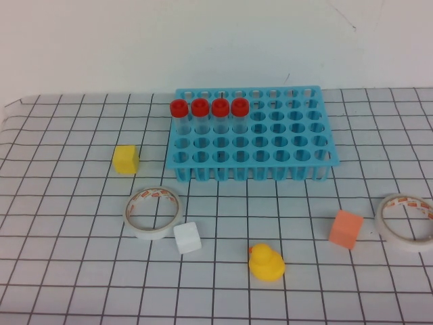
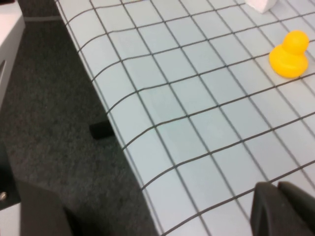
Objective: Place the test tubes
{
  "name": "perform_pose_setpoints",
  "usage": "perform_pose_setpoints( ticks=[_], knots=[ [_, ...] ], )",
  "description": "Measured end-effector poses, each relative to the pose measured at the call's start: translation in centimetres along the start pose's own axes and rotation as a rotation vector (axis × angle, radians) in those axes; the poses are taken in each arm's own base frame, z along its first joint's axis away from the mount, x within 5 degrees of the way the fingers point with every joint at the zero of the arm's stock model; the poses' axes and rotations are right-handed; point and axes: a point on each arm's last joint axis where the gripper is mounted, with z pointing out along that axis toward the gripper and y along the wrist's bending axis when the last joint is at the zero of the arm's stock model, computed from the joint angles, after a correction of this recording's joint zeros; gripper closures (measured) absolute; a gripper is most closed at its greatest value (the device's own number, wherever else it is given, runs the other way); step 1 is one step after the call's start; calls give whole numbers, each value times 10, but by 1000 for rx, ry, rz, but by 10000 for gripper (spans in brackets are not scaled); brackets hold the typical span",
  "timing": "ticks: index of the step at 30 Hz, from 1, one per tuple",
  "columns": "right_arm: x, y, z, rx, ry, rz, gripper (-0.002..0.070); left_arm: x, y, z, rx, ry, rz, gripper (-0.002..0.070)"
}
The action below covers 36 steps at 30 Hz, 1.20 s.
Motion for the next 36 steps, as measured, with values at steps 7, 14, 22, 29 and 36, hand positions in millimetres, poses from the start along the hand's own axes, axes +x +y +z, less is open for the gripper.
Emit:
perform_pose_setpoints(
  ticks=[7,14,22,29,36],
  knots=[
    [-8,-14,-8,267,-167,-6,678,0,0,0,0,0,2,676],
    [20,-31,-4,702,-181,22,678,0,0,0,0,0,4,676],
    [59,-34,12,913,-101,162,678,0,0,0,0,0,9,676],
    [104,-37,37,954,-71,458,678,0,0,0,1,0,7,676],
    [105,-39,35,991,-102,488,678,0,0,0,1,2,7,676]
  ],
)
